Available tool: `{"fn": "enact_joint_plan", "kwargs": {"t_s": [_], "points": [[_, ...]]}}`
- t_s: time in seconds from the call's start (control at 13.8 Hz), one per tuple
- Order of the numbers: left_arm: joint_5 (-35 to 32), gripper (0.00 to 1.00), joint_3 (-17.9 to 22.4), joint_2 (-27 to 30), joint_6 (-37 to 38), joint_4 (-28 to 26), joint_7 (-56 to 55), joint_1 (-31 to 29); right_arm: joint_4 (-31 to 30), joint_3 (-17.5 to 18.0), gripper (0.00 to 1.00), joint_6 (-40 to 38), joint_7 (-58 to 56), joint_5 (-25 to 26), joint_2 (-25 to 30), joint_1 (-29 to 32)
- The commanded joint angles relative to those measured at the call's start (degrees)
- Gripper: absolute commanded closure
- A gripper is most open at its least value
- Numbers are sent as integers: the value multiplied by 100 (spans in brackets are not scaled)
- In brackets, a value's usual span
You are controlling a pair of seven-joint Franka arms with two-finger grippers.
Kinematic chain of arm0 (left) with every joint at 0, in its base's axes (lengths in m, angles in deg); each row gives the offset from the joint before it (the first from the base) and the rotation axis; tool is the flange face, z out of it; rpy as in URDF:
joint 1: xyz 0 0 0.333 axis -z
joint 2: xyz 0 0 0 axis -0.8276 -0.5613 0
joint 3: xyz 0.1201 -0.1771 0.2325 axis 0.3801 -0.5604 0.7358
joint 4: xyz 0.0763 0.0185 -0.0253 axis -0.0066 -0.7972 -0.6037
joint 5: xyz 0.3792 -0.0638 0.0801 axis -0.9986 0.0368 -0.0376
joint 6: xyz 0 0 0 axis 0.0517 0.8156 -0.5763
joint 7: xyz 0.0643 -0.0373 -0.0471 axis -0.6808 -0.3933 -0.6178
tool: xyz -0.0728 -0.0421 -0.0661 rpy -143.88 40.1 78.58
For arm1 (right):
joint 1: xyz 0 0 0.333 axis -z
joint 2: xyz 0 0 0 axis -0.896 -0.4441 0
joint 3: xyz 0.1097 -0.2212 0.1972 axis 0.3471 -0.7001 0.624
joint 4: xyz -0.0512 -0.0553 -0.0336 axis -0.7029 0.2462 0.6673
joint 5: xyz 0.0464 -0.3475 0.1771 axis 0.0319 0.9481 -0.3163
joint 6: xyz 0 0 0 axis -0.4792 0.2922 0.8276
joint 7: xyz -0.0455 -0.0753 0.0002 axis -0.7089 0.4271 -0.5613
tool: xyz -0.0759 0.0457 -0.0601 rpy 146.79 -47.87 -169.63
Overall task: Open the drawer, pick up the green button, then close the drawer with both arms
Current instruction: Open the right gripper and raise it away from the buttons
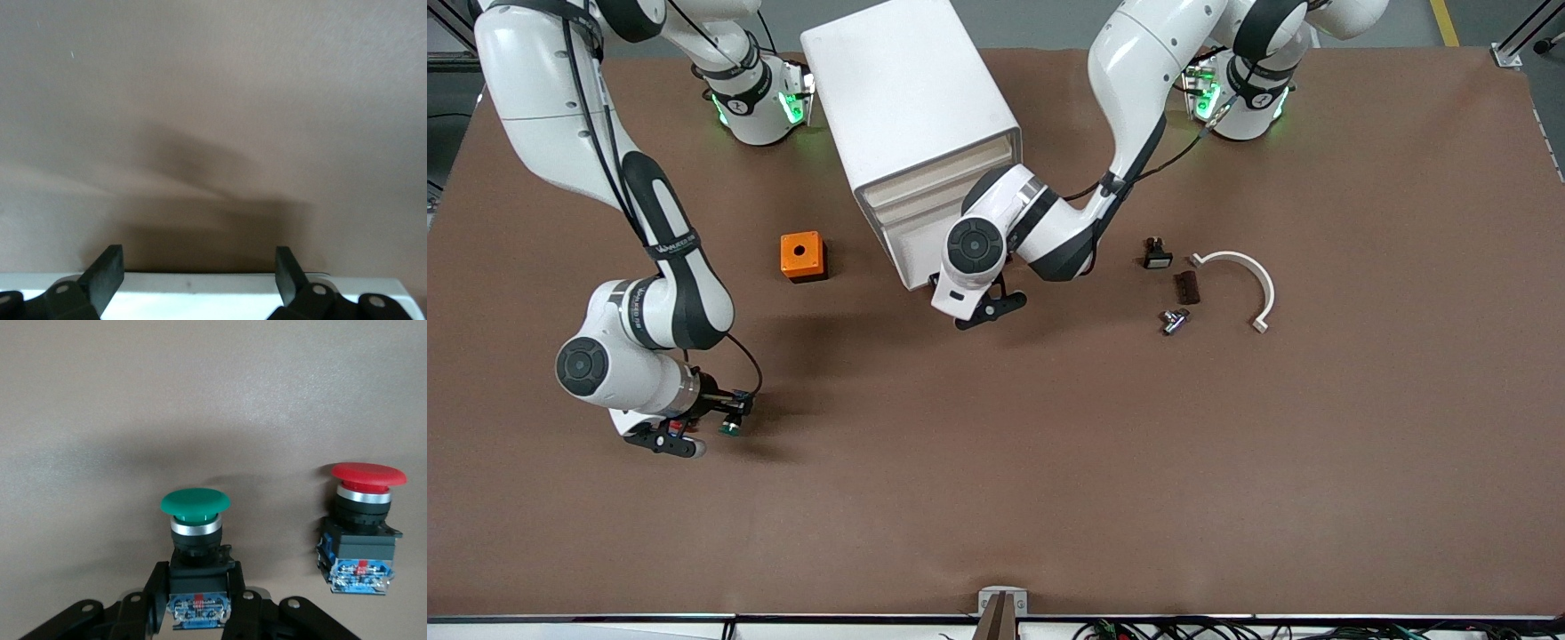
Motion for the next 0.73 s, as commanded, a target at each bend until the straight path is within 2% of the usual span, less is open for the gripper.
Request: {"fn": "enact_joint_plan", "kwargs": {"t_s": [0.0, 0.22, 0.29, 0.65], "points": [[266, 0, -9, 8, -46, -73, -221, 71, -7, 45, 75, 96, -21, 67, -29, 30], [687, 0, -44, 8, -46, -117, -230, 71, 2, 36, 7, 87, -21, 75, -47, 30], [871, 0, -53, 8, -46, -117, -247, 80, 10, 36, 0, 78, -21, 75, -38, 30], [1654, 0, -62, -1, -46, -178, -300, 115, 81, 36, 0, 34, -300, 84, 181, 109]]}}
